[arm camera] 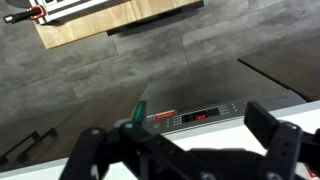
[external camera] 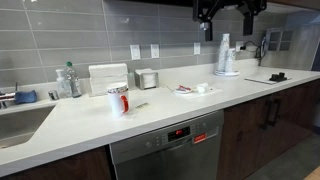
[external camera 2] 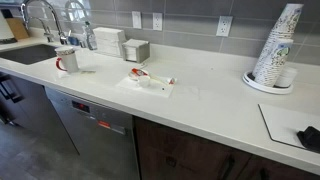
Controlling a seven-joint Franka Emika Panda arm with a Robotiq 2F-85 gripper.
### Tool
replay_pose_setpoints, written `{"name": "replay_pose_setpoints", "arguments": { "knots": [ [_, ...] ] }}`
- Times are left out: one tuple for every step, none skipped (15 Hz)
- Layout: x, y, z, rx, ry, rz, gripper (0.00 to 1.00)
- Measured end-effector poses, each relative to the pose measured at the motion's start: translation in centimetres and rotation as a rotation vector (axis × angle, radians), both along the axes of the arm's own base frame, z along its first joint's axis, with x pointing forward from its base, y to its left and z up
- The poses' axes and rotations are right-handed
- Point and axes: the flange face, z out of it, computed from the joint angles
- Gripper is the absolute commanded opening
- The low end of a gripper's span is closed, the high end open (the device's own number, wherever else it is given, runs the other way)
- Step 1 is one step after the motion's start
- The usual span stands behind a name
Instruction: Put the white sachet on the plate
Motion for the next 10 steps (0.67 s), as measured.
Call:
{"name": "replay_pose_setpoints", "arguments": {
  "knots": [
    [0.00, 0.00, 0.00, 0.000, 0.000, 0.000, 1.00],
    [0.00, 0.00, 0.00, 0.000, 0.000, 0.000, 1.00],
    [0.00, 0.00, 0.00, 0.000, 0.000, 0.000, 1.00],
    [0.00, 0.00, 0.00, 0.000, 0.000, 0.000, 1.00],
    [0.00, 0.00, 0.00, 0.000, 0.000, 0.000, 1.00],
    [0.00, 0.00, 0.00, 0.000, 0.000, 0.000, 1.00],
    [0.00, 0.00, 0.00, 0.000, 0.000, 0.000, 1.00],
    [0.00, 0.00, 0.00, 0.000, 0.000, 0.000, 1.00],
    [0.19, -0.07, 0.07, 0.006, -0.007, -0.006, 1.00],
    [0.62, -0.27, 0.21, 0.018, -0.015, -0.027, 1.00]
  ]
}}
